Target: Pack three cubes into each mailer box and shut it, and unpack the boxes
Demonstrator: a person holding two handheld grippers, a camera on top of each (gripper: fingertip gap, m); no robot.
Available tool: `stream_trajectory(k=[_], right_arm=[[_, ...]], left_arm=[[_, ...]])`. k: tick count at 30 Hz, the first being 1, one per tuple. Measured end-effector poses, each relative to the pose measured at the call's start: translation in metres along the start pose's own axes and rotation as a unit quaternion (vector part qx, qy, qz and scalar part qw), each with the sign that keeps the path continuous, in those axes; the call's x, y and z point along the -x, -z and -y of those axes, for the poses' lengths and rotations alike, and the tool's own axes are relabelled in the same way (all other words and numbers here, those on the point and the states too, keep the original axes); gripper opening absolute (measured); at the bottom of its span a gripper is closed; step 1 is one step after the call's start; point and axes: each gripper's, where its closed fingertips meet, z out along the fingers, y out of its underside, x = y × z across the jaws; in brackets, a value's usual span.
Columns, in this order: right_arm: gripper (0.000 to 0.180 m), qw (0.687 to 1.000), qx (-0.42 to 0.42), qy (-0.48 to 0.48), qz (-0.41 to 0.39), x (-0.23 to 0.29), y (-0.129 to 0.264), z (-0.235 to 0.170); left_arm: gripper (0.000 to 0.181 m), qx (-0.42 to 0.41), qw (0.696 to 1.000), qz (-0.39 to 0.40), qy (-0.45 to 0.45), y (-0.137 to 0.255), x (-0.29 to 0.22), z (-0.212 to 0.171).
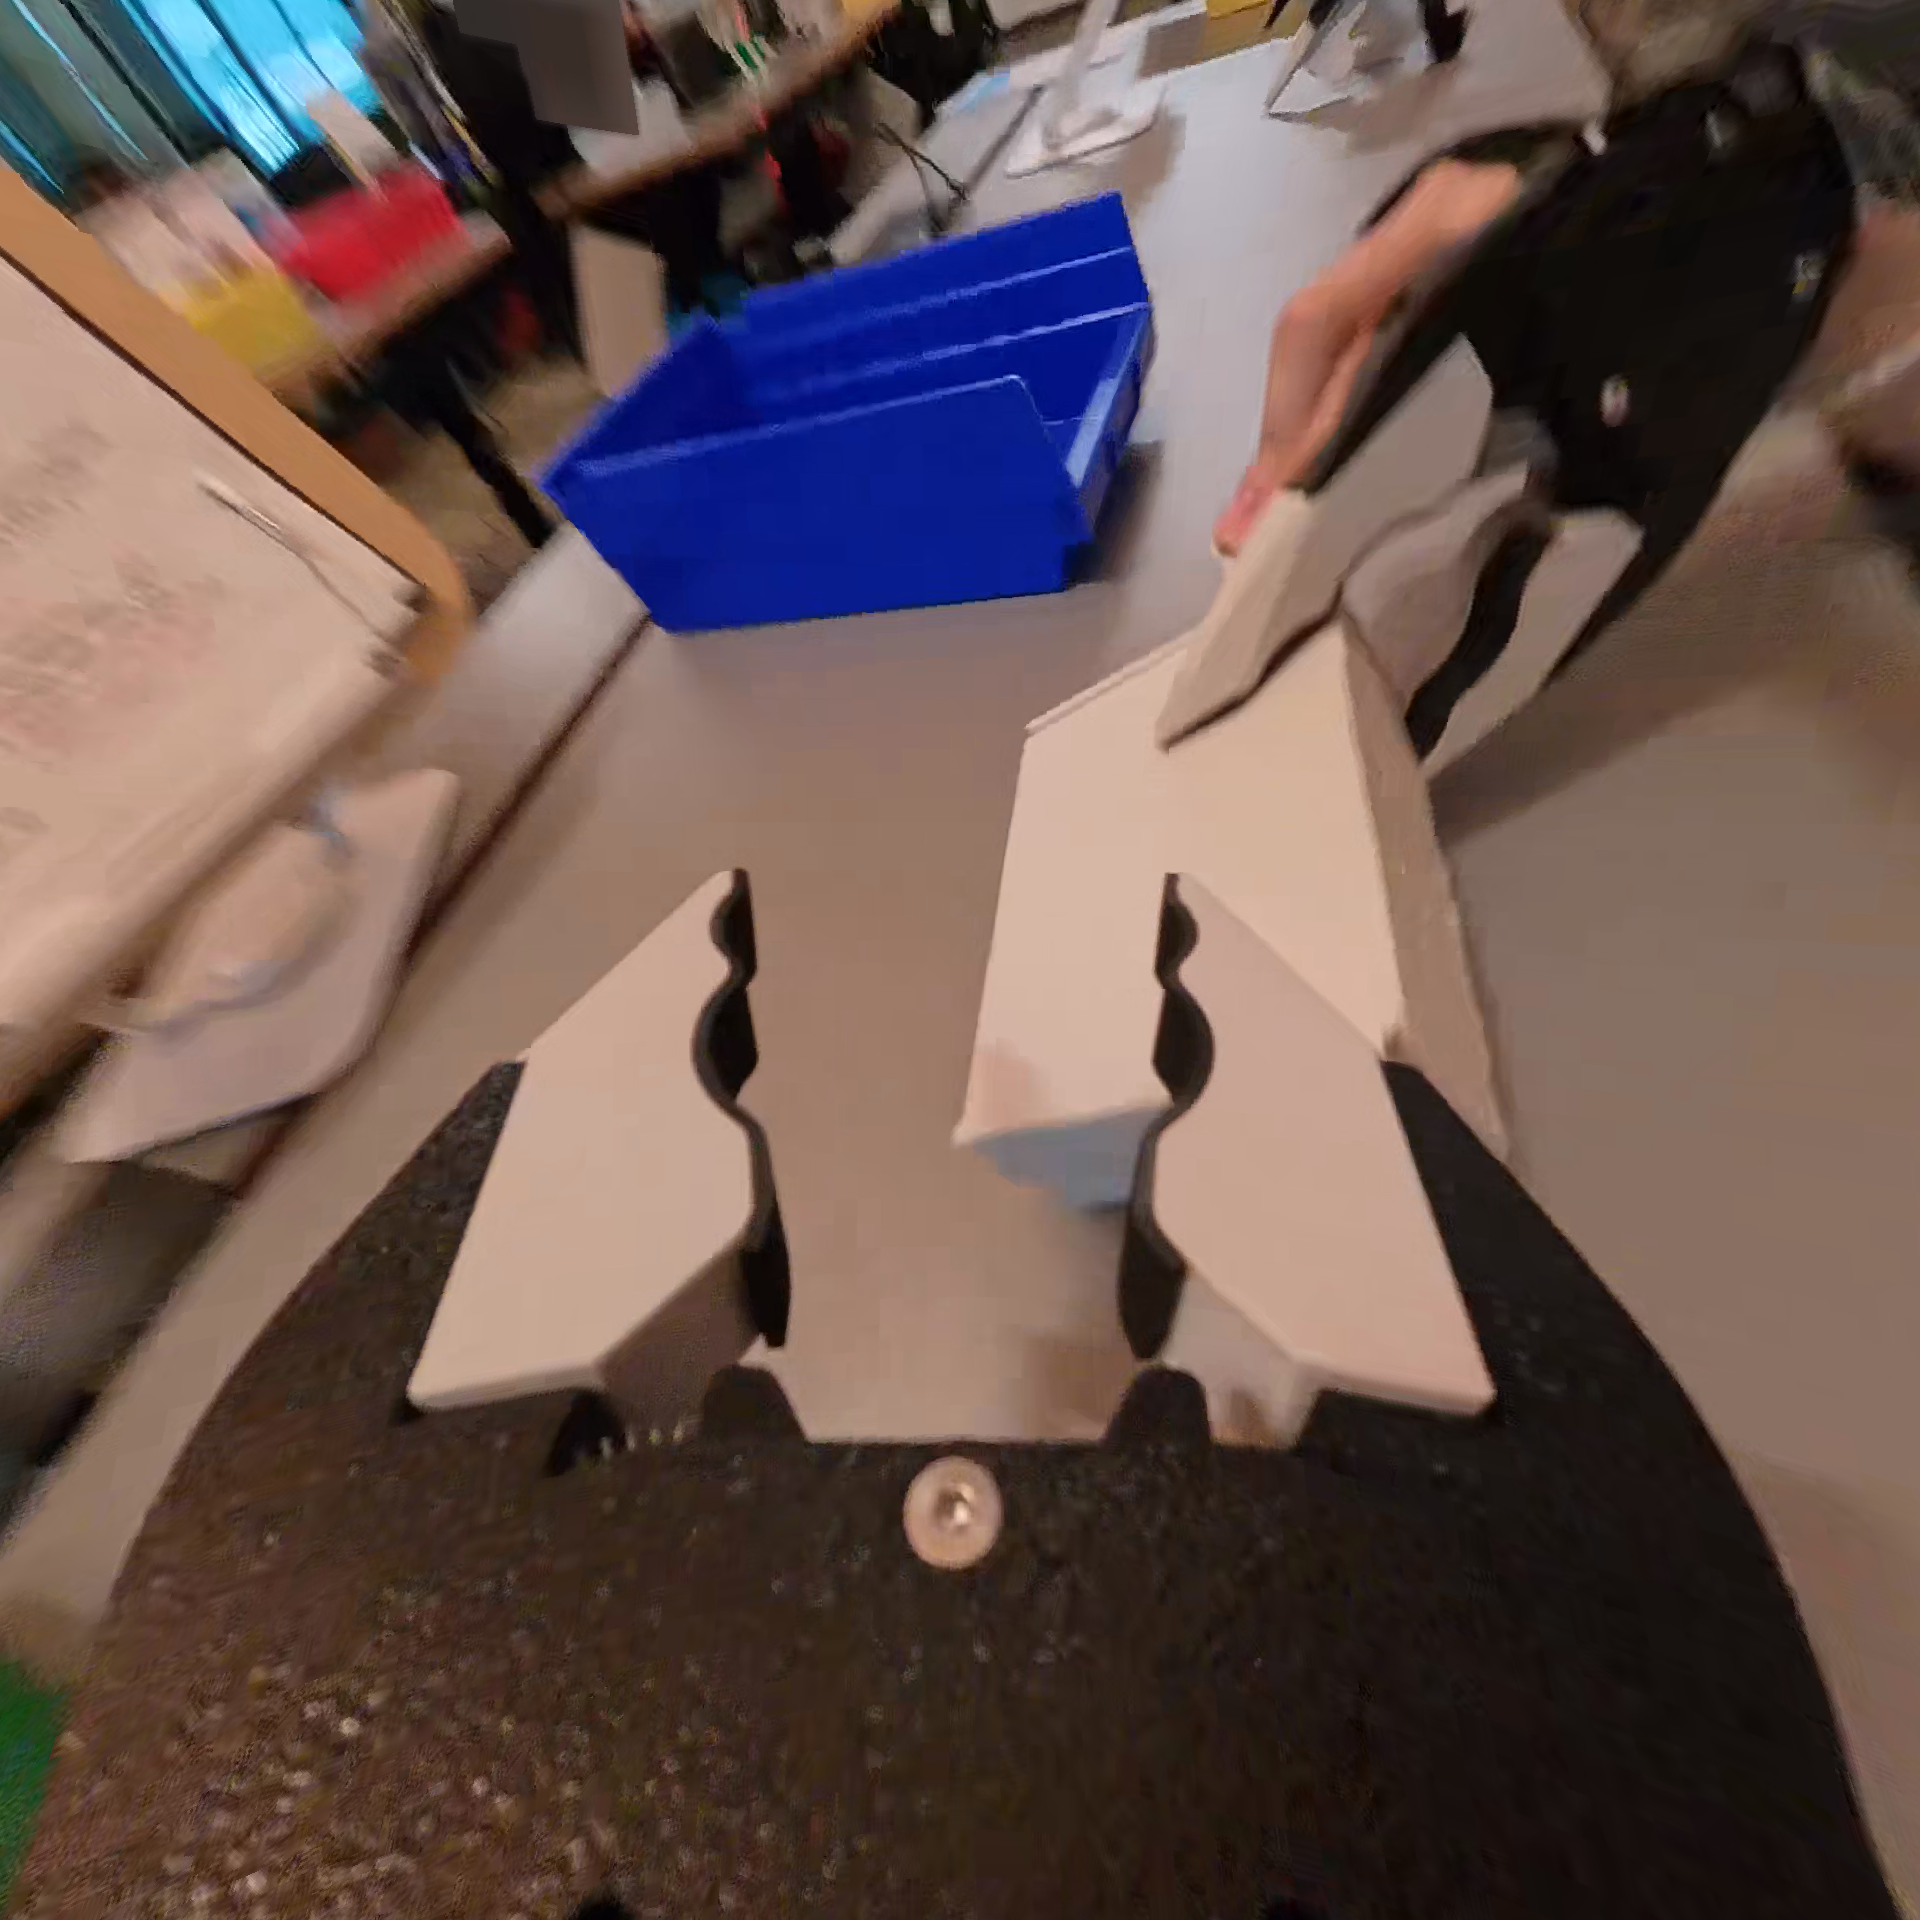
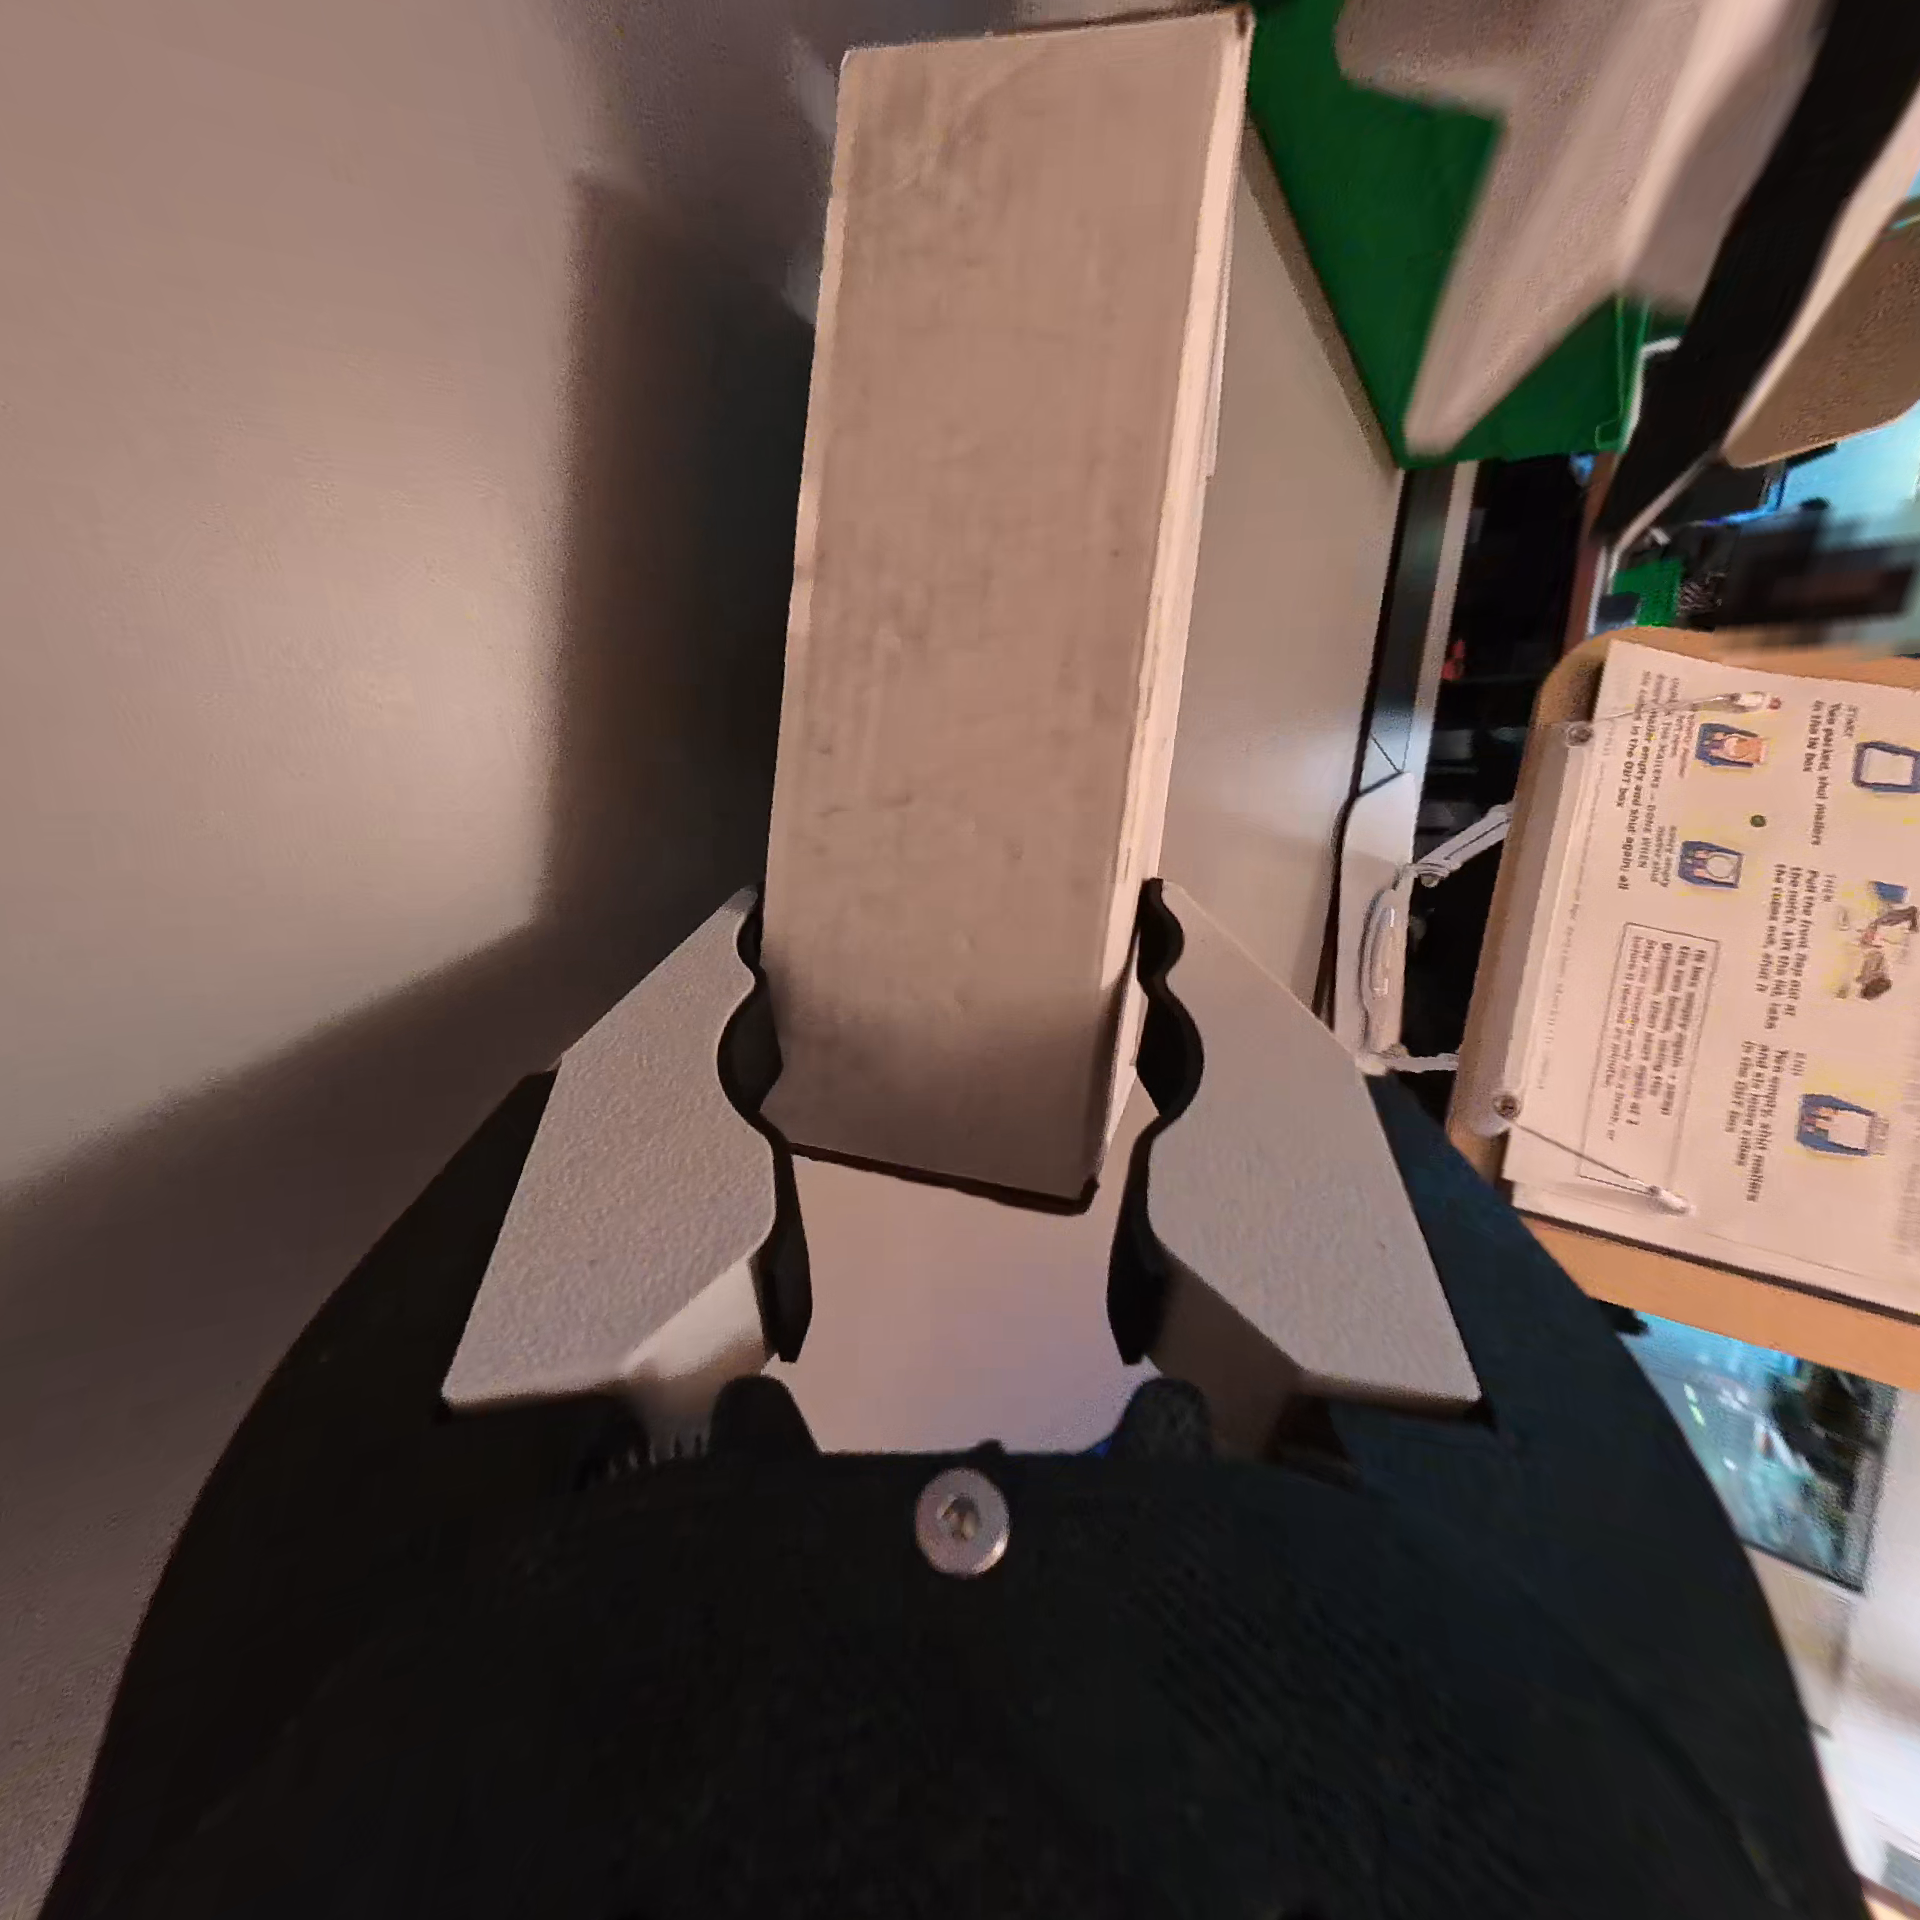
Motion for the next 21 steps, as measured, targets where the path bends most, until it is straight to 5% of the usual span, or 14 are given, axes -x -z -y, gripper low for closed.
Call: stream_trajectory(k=[2, 8, 13, 21], right_arm=[[0.068, 1.0, -0.013, -0.007, 0.007, -0.002, 0.002, -0.004], [0.067, 0.999, -0.034, -0.023, 0.031, -0.005, 0.006, -0.01], [0.067, 0.997, -0.057, -0.038, 0.04, -0.006, 0.007, -0.011], [0.067, 0.995, -0.059, -0.063, 0.041, -0.01, 0.009, -0.026]], left_arm=[[0.098, -0.013, 0.996, 0.054, -0.075, 0.023, -0.002, -0.007], [0.116, 0.052, 0.961, 0.101, -0.251, 0.023, -0.039, -0.066], [0.079, 0.016, 0.946, 0.122, -0.3, -0.018, -0.039, -0.063], [0.067, -0.046, 0.933, 0.076, -0.349, -0.055, -0.034, -0.052]])
